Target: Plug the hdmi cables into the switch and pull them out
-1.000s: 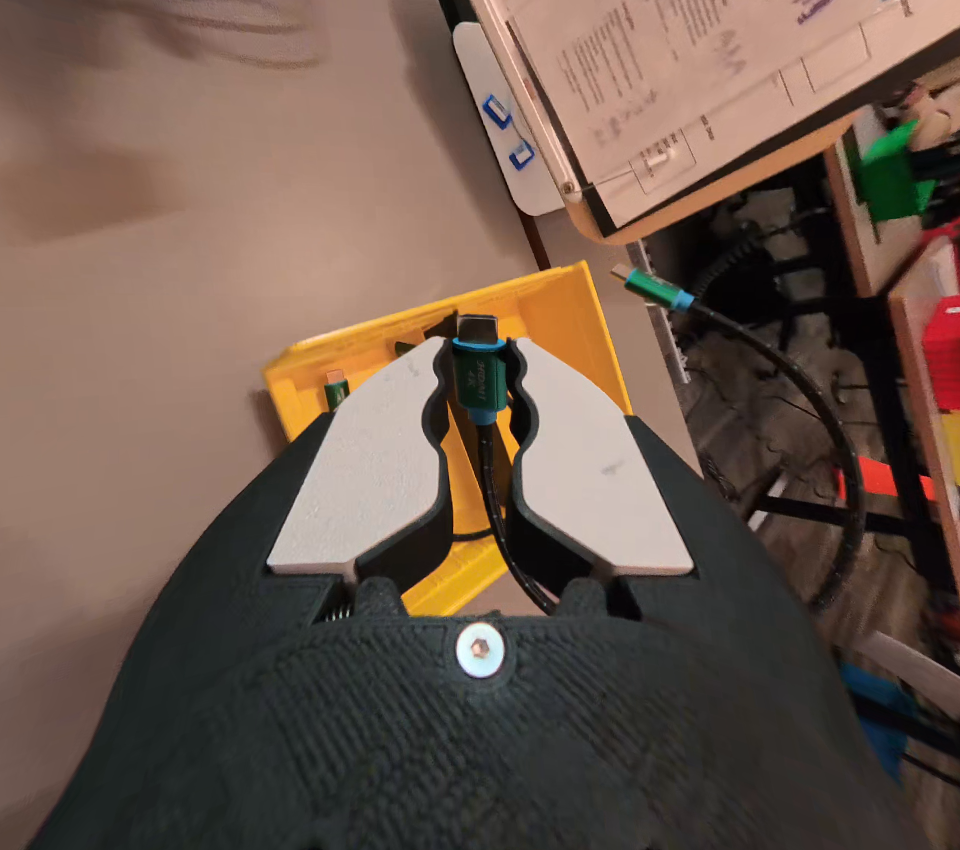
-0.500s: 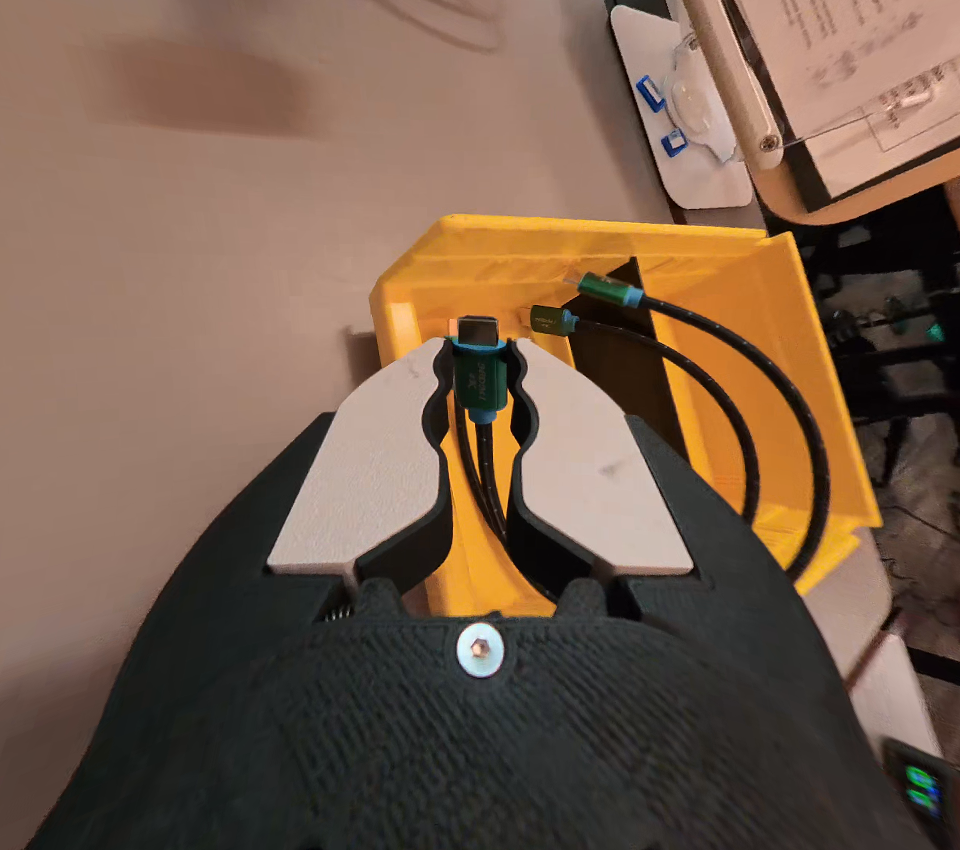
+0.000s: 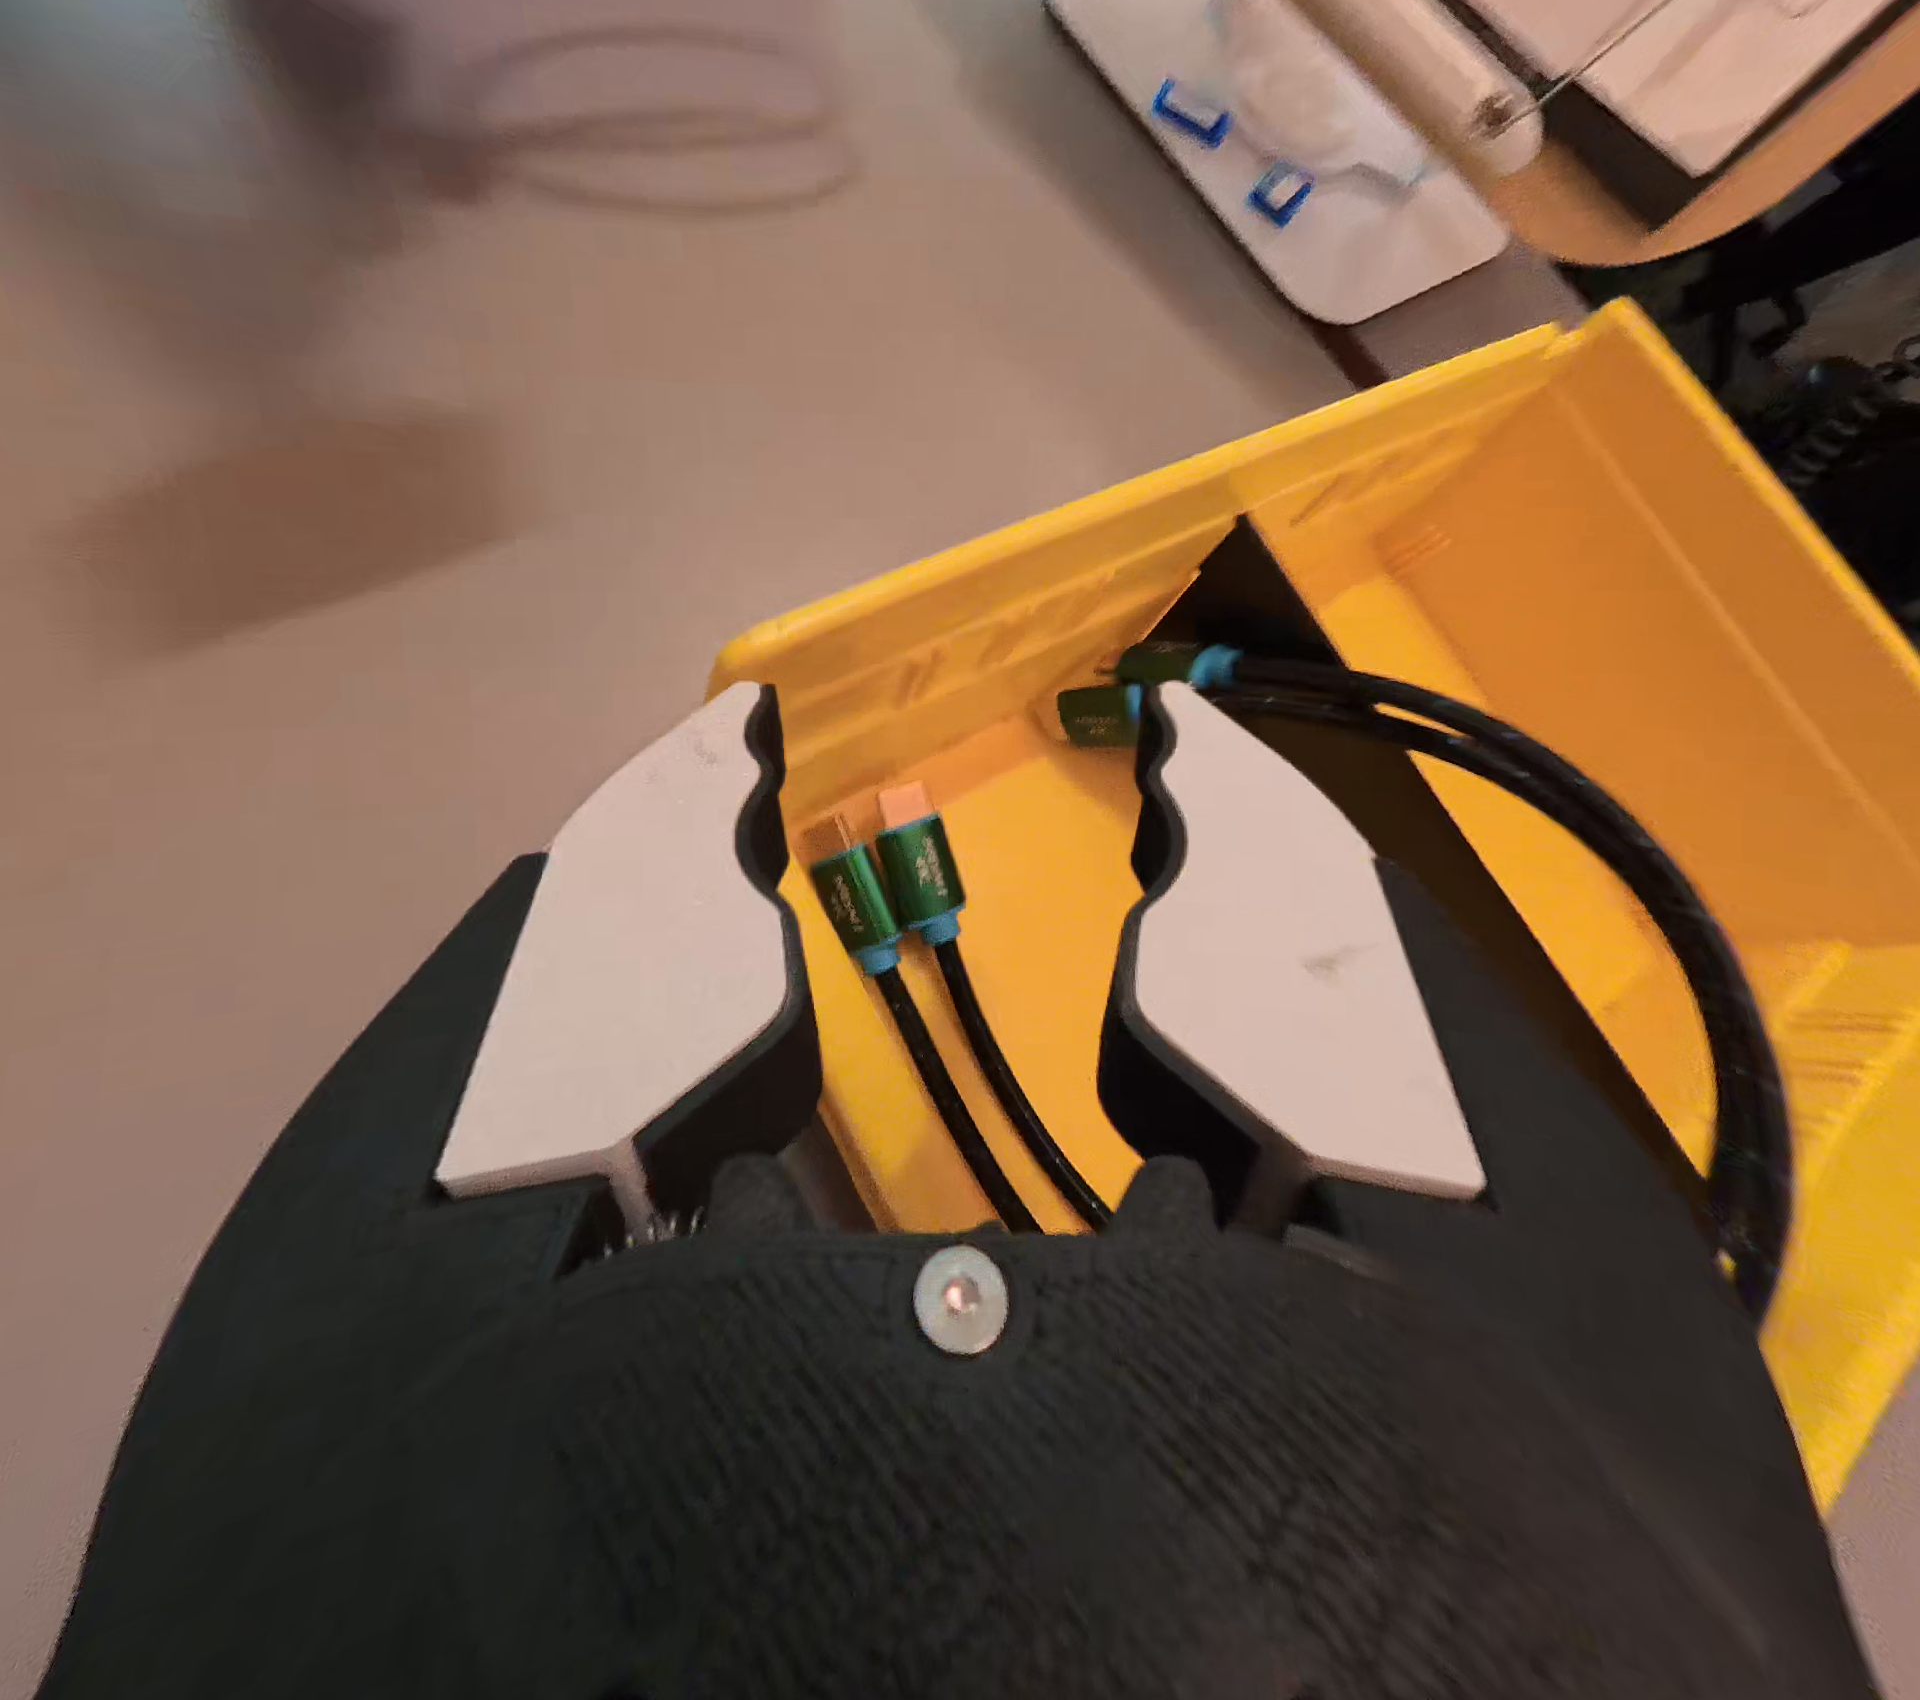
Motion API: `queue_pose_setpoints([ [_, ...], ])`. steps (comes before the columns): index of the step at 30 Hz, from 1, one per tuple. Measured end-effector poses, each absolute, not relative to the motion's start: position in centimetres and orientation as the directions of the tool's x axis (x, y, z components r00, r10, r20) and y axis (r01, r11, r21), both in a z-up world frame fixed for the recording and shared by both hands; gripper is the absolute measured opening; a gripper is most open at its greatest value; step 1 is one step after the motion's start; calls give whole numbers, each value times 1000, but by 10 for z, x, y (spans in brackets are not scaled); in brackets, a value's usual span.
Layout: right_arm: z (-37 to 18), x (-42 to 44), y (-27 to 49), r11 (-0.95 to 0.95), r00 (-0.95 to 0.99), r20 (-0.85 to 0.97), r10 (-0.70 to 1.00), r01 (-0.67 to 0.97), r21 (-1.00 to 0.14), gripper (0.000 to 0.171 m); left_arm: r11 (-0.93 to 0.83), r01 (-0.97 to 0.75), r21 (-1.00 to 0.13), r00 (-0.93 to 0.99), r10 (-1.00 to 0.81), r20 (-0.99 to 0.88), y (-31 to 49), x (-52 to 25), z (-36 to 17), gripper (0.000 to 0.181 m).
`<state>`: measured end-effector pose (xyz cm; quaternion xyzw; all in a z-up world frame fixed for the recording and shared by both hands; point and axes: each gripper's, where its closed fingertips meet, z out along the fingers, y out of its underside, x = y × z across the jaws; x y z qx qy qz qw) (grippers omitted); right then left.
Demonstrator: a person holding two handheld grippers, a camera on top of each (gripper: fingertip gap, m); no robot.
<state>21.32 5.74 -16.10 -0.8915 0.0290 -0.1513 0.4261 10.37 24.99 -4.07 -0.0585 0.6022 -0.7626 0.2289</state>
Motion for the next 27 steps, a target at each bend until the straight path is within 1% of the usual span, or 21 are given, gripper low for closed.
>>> queue_pose_setpoints([
  [1,-149,213,58,-600,949,227,-219,52,-798,67,-167,278,-946,-889,-418,-187,249,104,-41,22],
  [2,-136,209,62,-548,953,175,-247,12,-837,78,-161,276,-947,-890,-414,-189,247,104,-42,22],
  [4,-111,183,77,-444,978,-35,-208,-126,-887,99,-145,275,-950,-894,-402,-197,242,104,-43,22],
  [5,-96,170,85,-398,978,-120,-169,-179,-900,100,-136,278,-951,-894,-398,-204,239,103,-44,22],
  [7,-65,158,99,-280,956,-258,-140,-289,-916,91,-112,291,-950,-893,-388,-227,232,102,-43,22],
  [8,-51,156,106,-211,928,-349,-133,-371,-905,88,-98,300,-949,-893,-380,-243,227,100,-42,22],
  [10,-35,151,125,-106,824,-563,-61,-566,-818,86,-72,329,-942,-886,-370,-282,218,97,-39,22],
  [11,-34,144,135,-107,758,-653,11,-648,-754,87,-57,346,-937,-881,-364,-303,214,95,-38,22],
  [13,-38,128,153,-158,616,-776,133,-760,-630,90,-13,369,-929,-871,-352,-341,206,94,-39,22],
  [14,-40,122,161,-175,554,-815,171,-796,-579,89,15,373,-928,-867,-351,-354,204,94,-42,22],
  [15,-43,118,167,-185,516,-835,191,-816,-547,81,43,372,-927,-863,-352,-362,202,95,-45,22],
  [16,-47,115,173,-196,504,-841,196,-820,-537,69,68,368,-927,-860,-353,-368,201,97,-48,22],
  [17,-53,110,177,-215,511,-839,187,-812,-542,64,91,365,-927,-858,-353,-373,200,98,-52,22],
  [20,-67,97,185,-285,513,-844,158,-794,-537,68,127,359,-925,-864,-329,-381,197,98,-58,22],
  [21,-66,96,186,-283,488,-857,166,-809,-515,68,130,360,-924,-867,-320,-382,195,97,-59,22],
  [22,-63,96,186,-277,450,-874,183,-830,-485,63,132,362,-923,-868,-313,-385,194,96,-60,22],
  [24,-58,97,183,-272,401,-887,227,-849,-453,38,141,366,-920,-866,-310,-392,191,97,-62,22],
  [25,-59,99,183,-263,410,-884,225,-848,-460,34,149,372,-916,-861,-314,-401,190,98,-62,22],
  [26,-61,101,182,-251,438,-872,219,-838,-485,23,161,380,-911,-854,-318,-412,189,99,-62,22],
  [27,-60,102,182,-237,451,-863,229,-834,-499,23,177,383,-907,-848,-323,-421,190,100,-63,22],
])
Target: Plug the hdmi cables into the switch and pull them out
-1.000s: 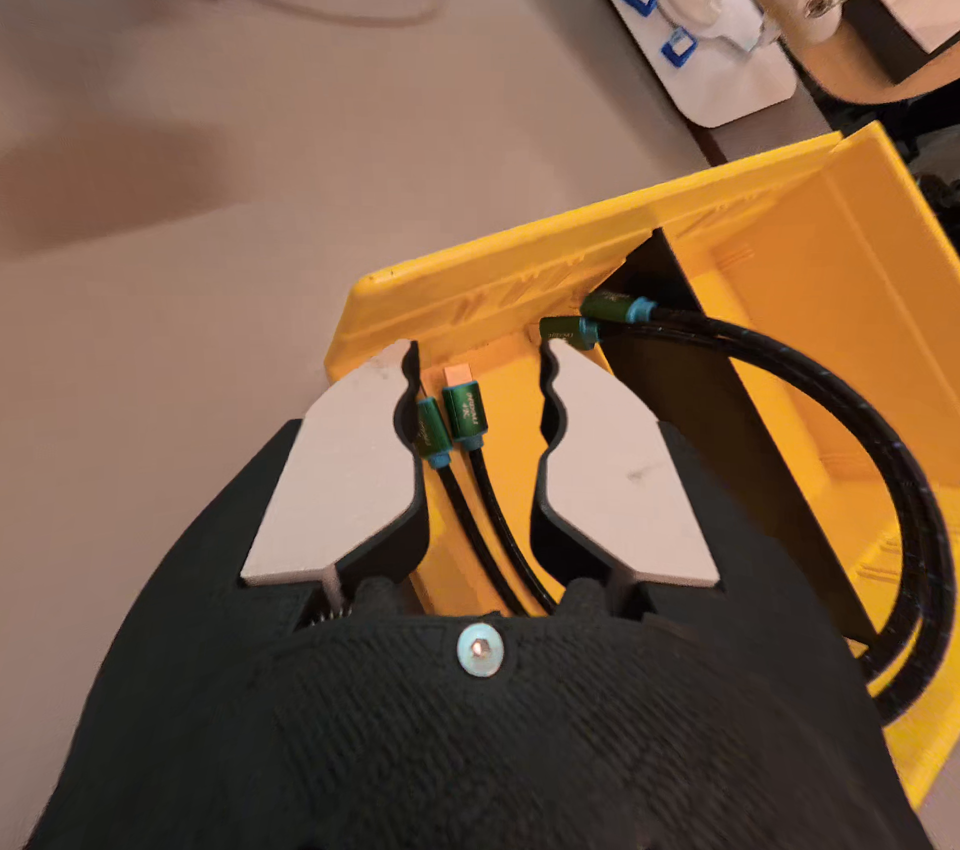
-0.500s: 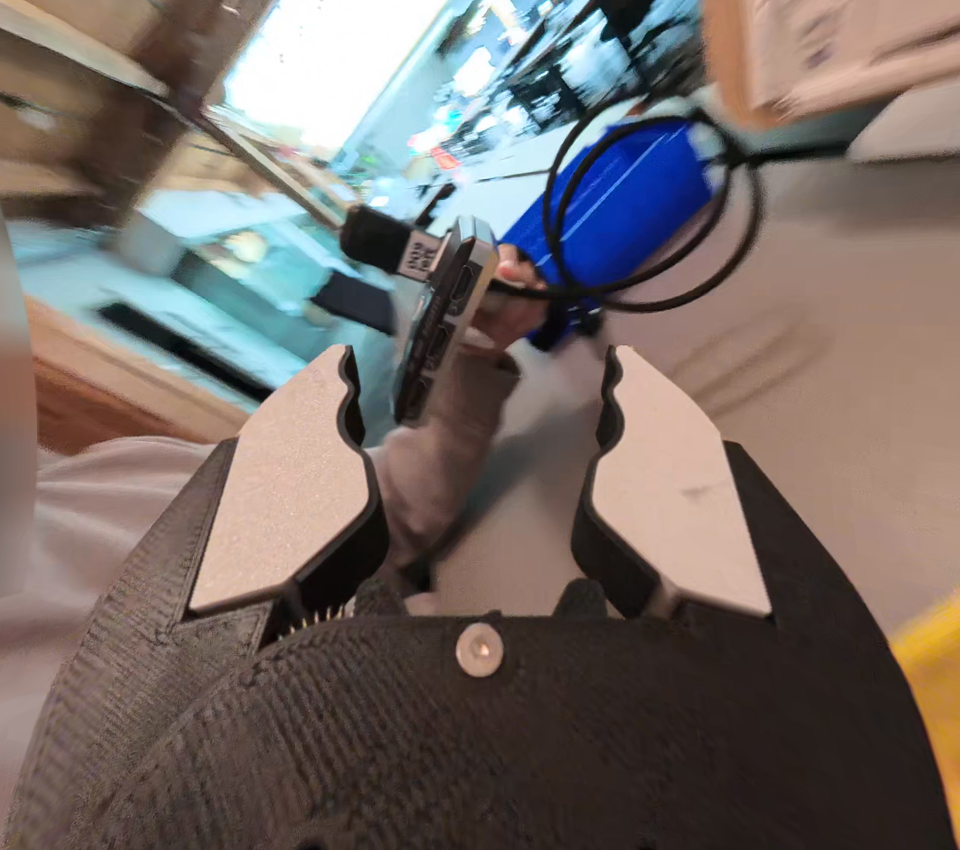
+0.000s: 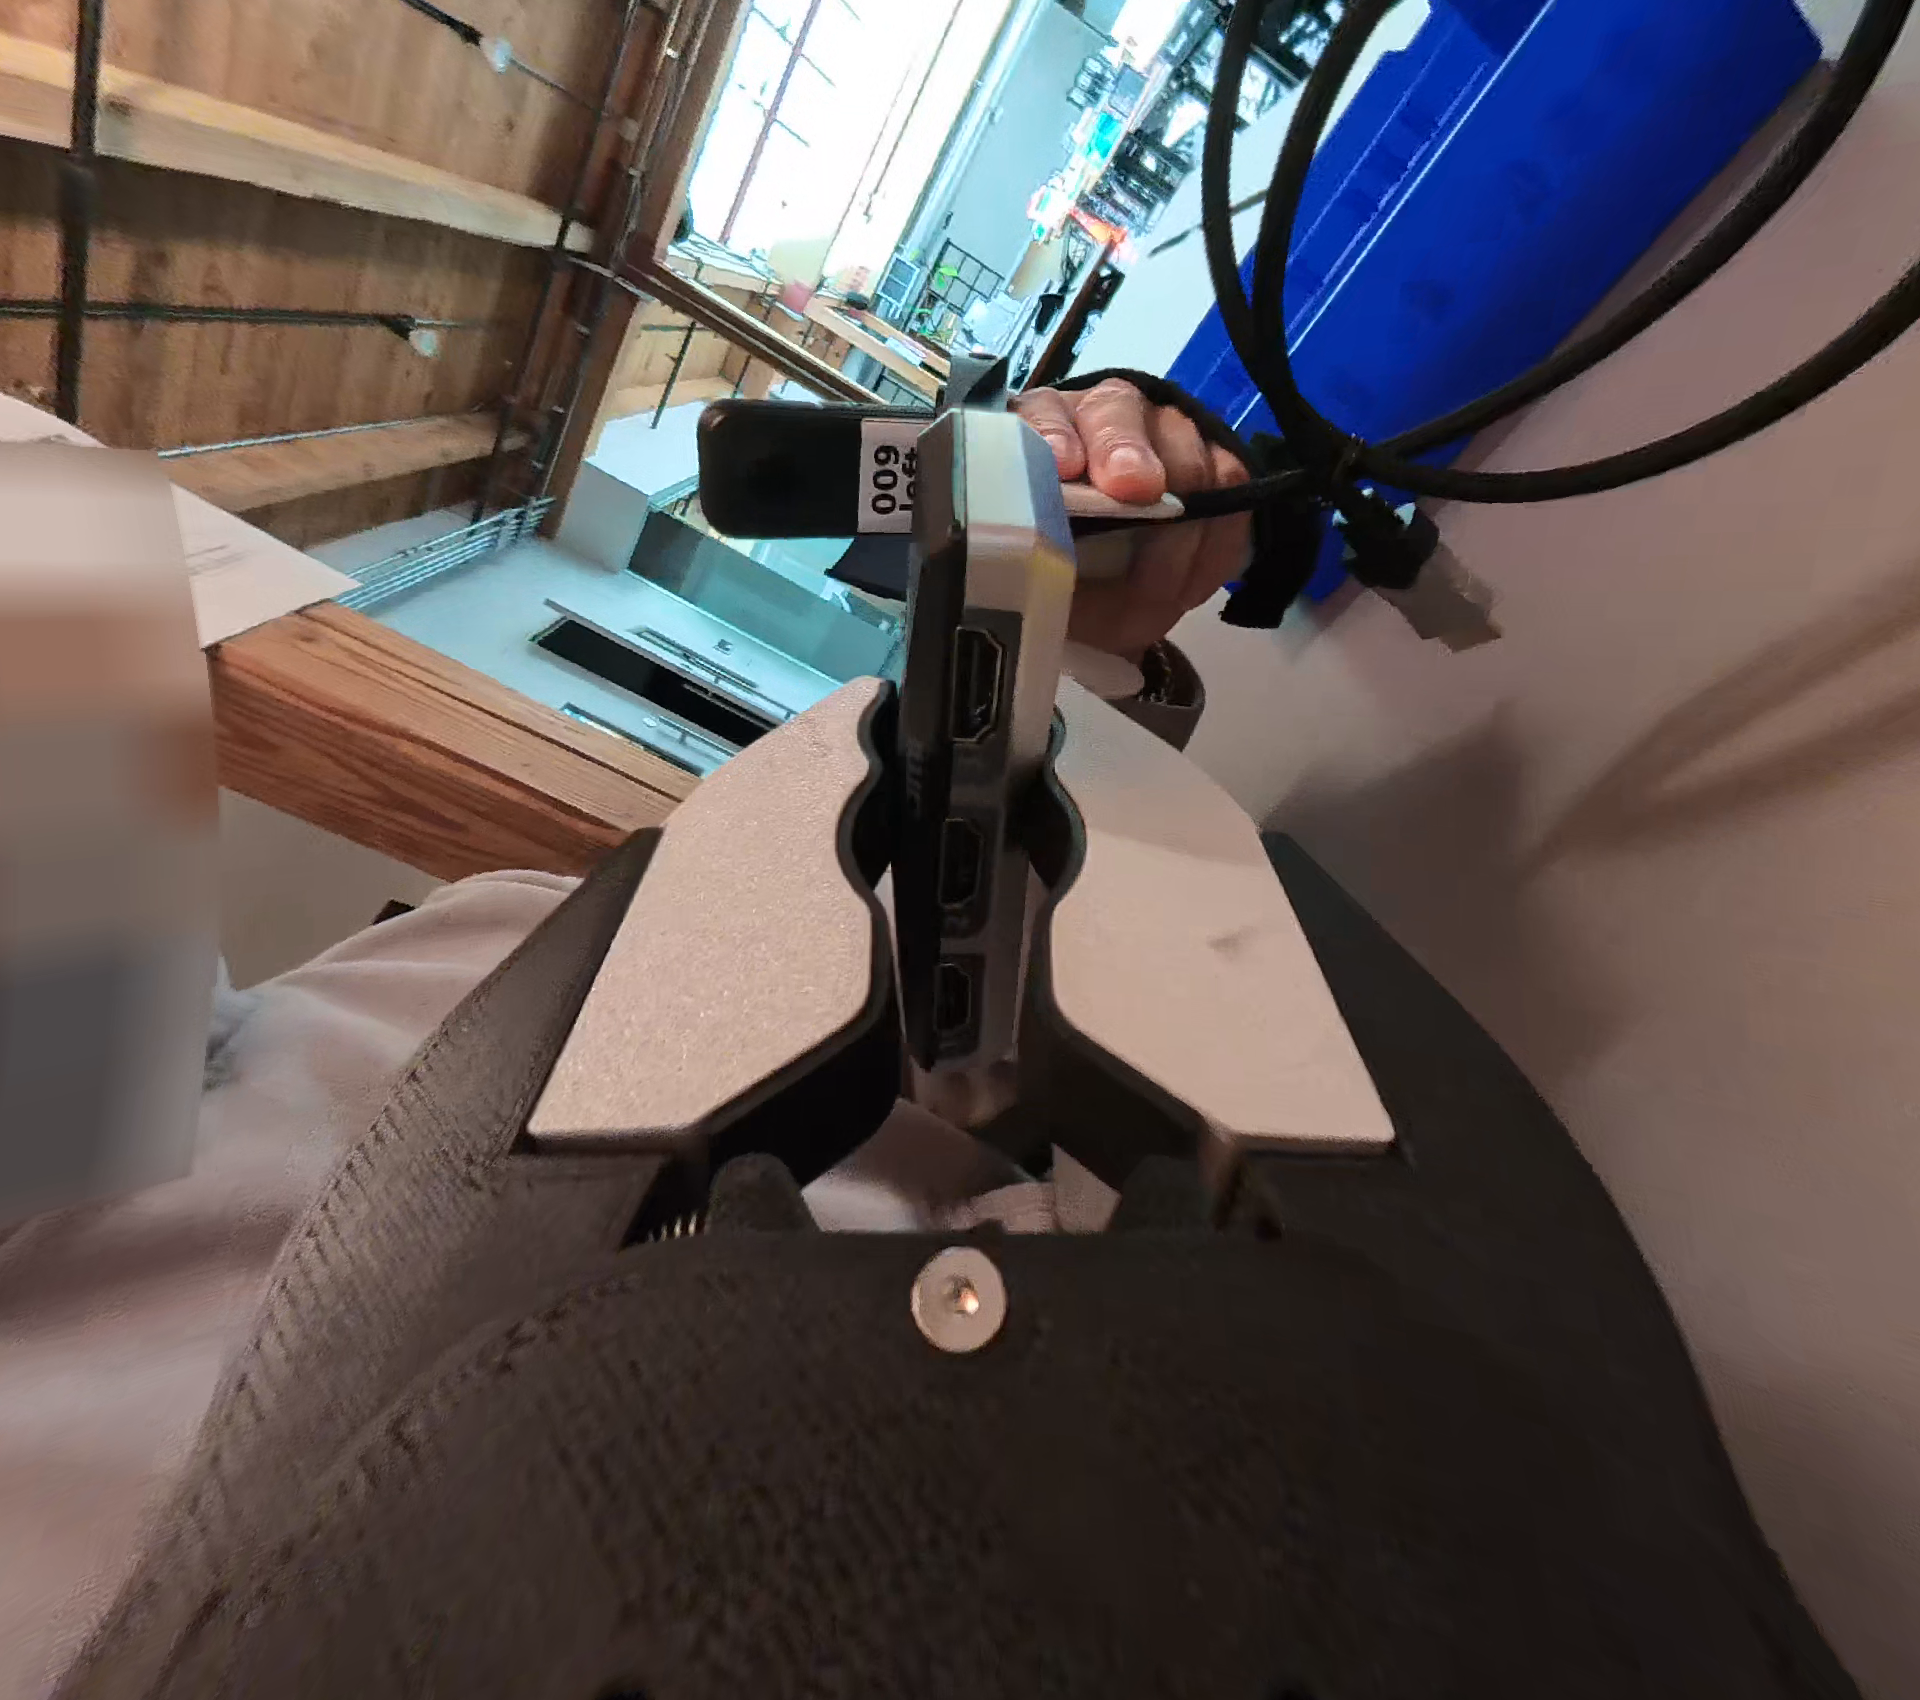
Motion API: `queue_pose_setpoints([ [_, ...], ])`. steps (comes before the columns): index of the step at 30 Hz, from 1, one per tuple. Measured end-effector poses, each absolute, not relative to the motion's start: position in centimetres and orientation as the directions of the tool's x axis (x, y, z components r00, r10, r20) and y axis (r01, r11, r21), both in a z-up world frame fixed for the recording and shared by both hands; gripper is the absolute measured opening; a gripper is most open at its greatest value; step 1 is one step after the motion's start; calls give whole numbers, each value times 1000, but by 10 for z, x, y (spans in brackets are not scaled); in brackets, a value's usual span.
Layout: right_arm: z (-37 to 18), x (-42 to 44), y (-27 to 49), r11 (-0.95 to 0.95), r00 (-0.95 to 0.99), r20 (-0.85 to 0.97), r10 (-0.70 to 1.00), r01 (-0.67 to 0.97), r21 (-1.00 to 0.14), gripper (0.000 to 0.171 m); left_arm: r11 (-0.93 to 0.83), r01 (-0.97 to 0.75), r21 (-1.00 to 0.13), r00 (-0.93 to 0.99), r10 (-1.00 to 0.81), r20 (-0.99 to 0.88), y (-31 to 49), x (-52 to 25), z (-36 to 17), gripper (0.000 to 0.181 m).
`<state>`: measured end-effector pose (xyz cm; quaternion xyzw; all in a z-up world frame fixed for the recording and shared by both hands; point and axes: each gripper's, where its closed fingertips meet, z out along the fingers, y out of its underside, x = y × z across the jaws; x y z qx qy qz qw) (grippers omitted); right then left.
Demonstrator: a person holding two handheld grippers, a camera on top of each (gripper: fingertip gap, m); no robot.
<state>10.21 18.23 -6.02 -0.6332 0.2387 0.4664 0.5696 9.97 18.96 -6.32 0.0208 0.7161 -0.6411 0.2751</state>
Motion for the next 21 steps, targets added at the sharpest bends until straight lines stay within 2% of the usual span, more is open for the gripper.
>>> queue_pose_setpoints([
  [3,-61,104,183,-208,492,-833,253,-813,-543,23,198,368,-909,-846,-334,-415,191,102,-65,22],
  [6,-61,105,184,-188,477,-832,283,-823,-536,23,202,360,-911,-841,-351,-411,193,103,-64,24],
  [10,-47,109,178,-144,510,-792,336,-803,-578,23,148,388,-909,-774,-482,-409,208,109,-42,55],
  [13,-23,123,164,-74,609,-719,335,-743,-665,23,10,475,-880,-708,-590,-389,231,99,-3,53],
  [16,1,143,142,-30,738,-619,267,-636,-771,23,-149,532,-834,-698,-634,-332,254,84,24,48],
  [21,29,193,90,-66,896,-442,34,-439,-896,23,-161,455,-876,-730,-631,-263,264,96,7,45],
])
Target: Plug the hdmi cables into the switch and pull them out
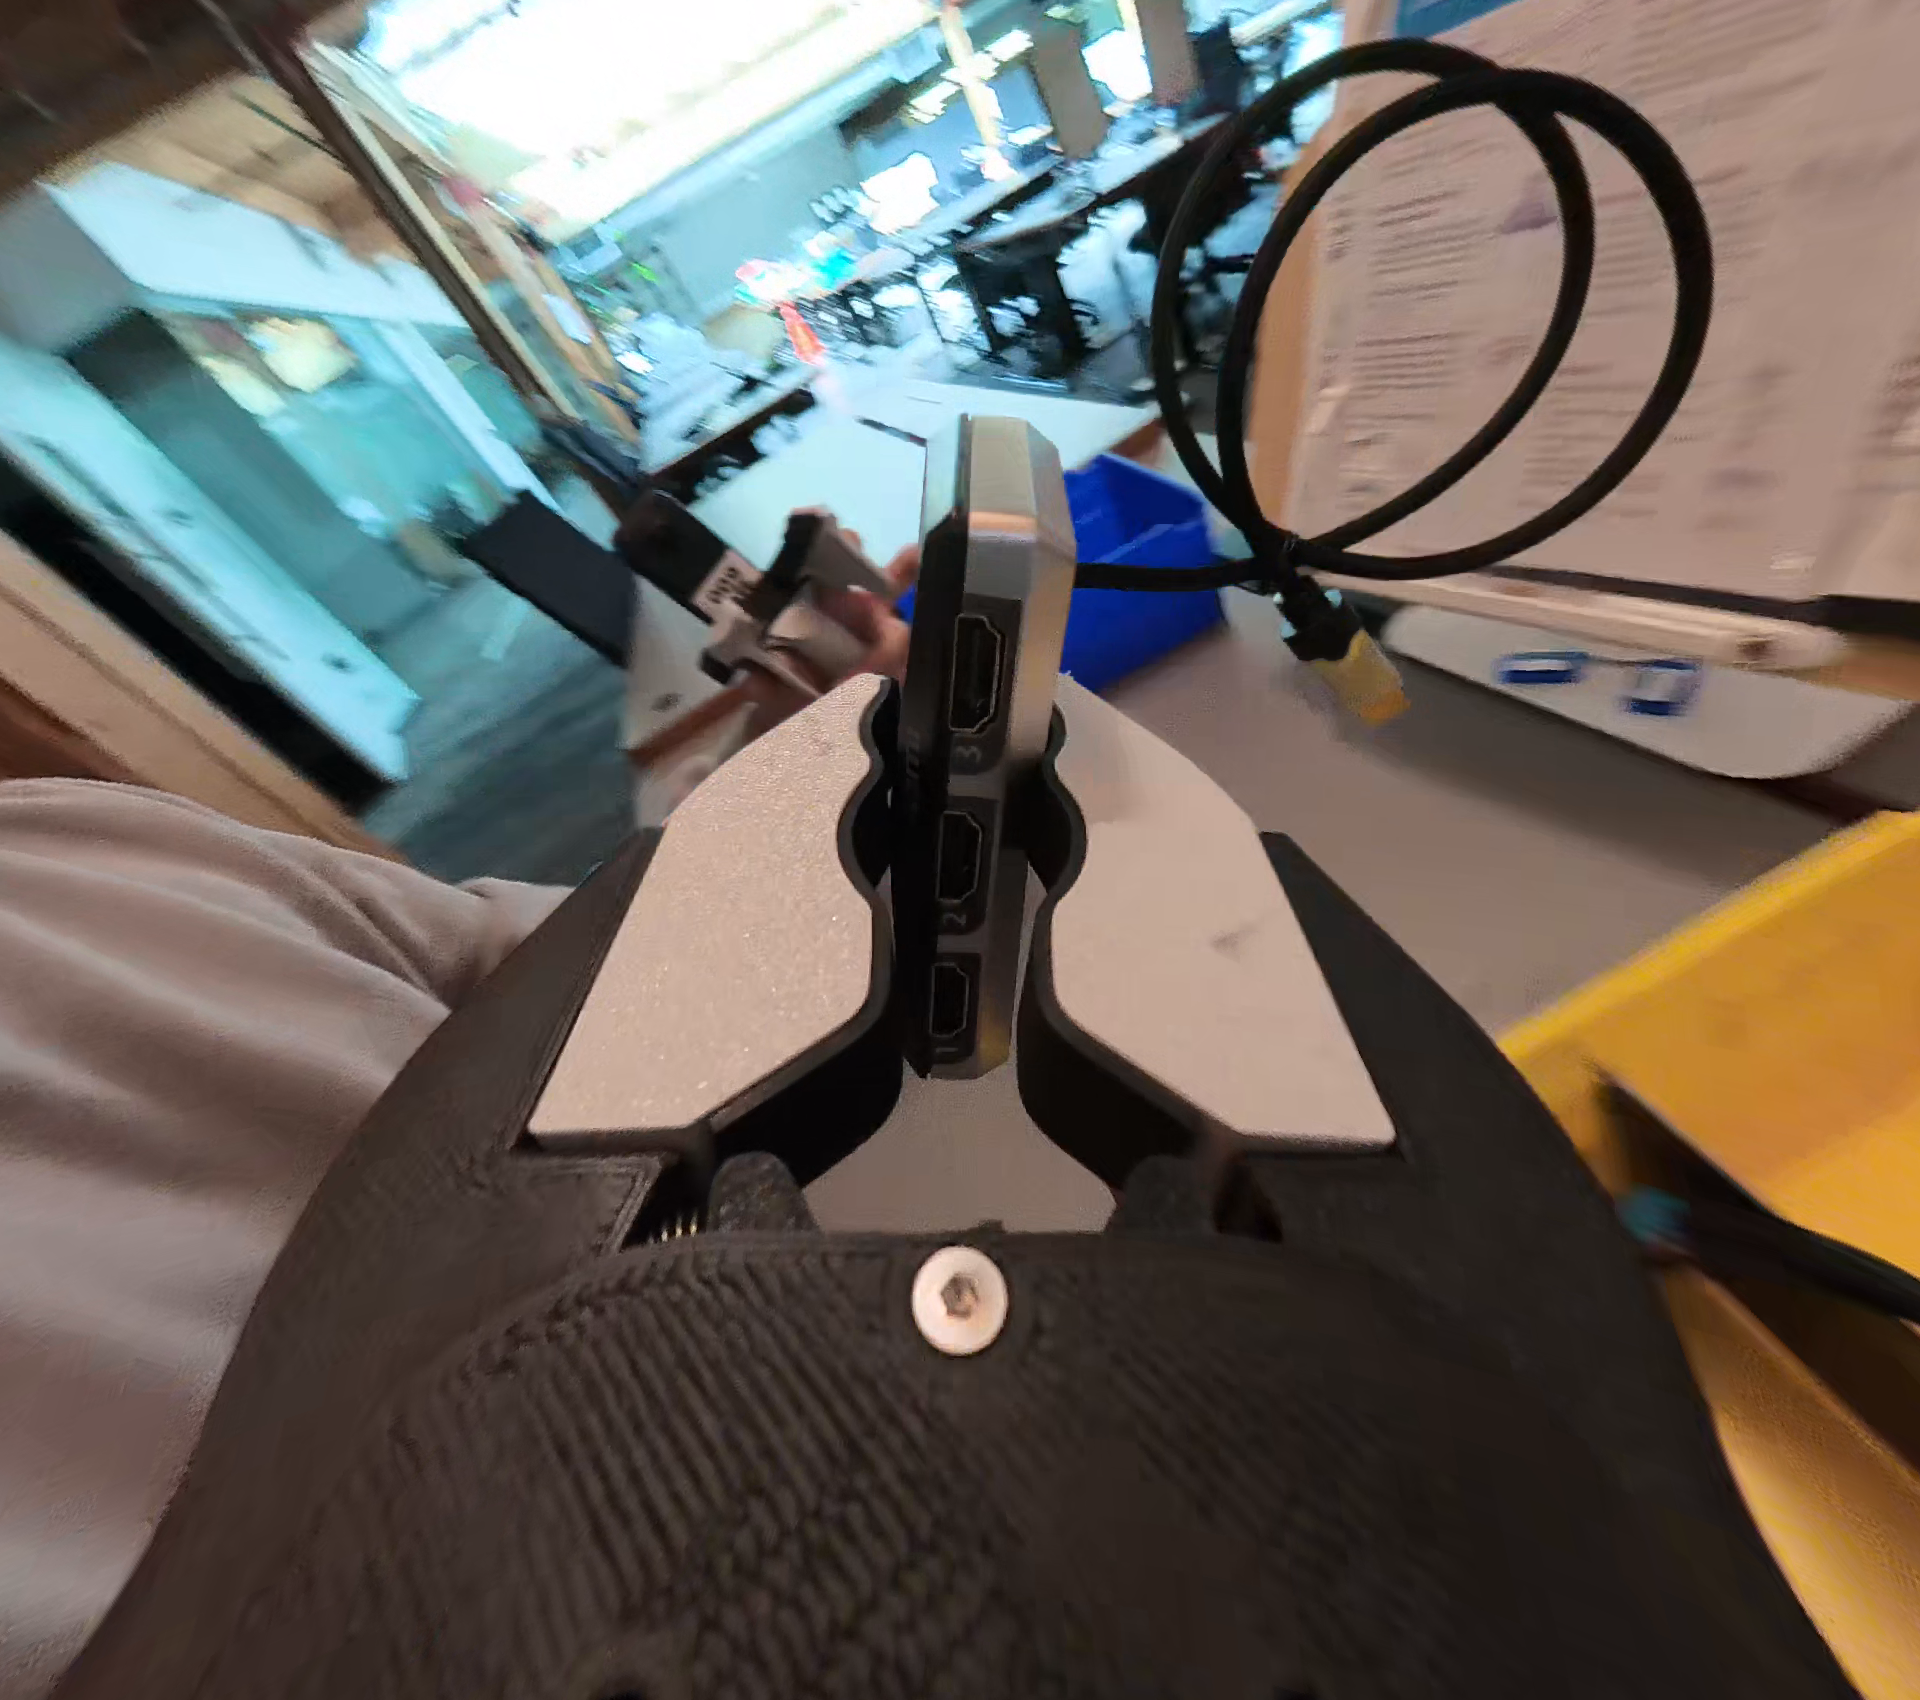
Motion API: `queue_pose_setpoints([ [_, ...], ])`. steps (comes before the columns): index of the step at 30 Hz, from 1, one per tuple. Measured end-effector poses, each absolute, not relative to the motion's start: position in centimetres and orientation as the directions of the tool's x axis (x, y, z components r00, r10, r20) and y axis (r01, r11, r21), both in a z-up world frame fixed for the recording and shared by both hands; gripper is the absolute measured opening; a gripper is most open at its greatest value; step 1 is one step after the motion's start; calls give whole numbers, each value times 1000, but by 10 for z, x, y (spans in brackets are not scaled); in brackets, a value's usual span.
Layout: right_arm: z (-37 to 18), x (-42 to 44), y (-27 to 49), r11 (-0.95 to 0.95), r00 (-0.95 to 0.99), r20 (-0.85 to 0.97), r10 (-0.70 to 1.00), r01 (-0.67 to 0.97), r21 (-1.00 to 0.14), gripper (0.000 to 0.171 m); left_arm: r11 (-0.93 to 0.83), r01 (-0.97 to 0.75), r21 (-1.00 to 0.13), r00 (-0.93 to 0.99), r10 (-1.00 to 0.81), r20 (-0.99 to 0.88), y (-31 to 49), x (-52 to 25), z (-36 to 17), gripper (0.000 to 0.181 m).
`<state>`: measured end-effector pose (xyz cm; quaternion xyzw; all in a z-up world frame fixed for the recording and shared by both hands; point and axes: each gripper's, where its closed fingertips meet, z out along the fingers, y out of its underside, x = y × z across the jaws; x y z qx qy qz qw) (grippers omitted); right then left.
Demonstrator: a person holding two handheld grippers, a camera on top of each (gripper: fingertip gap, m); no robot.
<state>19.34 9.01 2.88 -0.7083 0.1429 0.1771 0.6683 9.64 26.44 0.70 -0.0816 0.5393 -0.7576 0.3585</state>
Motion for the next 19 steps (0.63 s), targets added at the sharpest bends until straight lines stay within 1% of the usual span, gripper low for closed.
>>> queue_pose_setpoints([
  [3,31,228,56,-164,932,-339,-131,-357,-920,23,-169,405,-898,-758,-612,-226,258,105,-3,44],
  [5,24,248,33,-280,939,-260,-225,-317,-906,23,-153,377,-913,-773,-596,-220,252,109,-12,44],
  [9,2,289,-3,-521,936,-133,-326,-295,-801,23,-150,340,-928,-795,-573,-199,245,113,-20,44],
  [12,-18,313,-15,-682,943,-75,-325,-288,-673,23,-176,323,-930,-810,-560,-175,244,114,-22,42],
  [15,-27,334,-12,-795,956,30,-293,-227,-563,22,-181,311,-933,-816,-555,-164,244,115,-24,40],
  [17,-34,342,-5,-863,971,66,-229,-171,-476,23,-182,301,-936,-820,-550,-157,244,116,-25,39],
  [19,-43,343,6,-911,987,49,-154,-123,-394,23,-188,294,-937,-826,-543,-151,242,116,-27,38],
])
